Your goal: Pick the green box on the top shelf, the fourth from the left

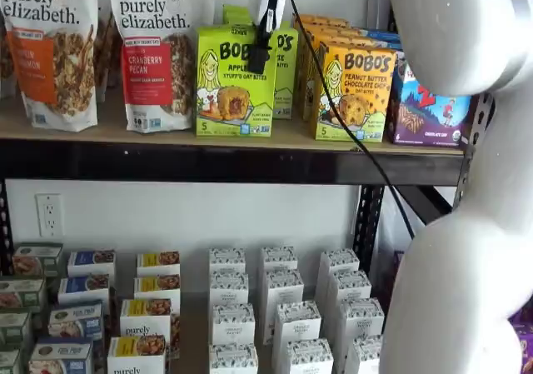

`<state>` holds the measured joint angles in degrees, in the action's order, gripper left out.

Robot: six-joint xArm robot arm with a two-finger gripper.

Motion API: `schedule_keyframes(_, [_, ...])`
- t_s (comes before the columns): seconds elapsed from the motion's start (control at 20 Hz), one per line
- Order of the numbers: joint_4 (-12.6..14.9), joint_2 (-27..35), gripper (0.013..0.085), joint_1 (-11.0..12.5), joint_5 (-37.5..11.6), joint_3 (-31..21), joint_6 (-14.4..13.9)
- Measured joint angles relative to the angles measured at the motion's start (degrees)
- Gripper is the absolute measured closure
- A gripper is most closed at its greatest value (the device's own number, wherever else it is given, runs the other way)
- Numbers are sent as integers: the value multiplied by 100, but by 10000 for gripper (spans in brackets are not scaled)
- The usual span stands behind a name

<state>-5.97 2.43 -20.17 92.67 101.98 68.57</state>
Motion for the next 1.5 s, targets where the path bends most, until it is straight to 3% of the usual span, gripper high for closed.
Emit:
schedule_keyframes(0.5, [-35,-145,770,16,74,-123,9])
schedule_keyframes(1.5, [-77,-1085,770,71,86,-984,46])
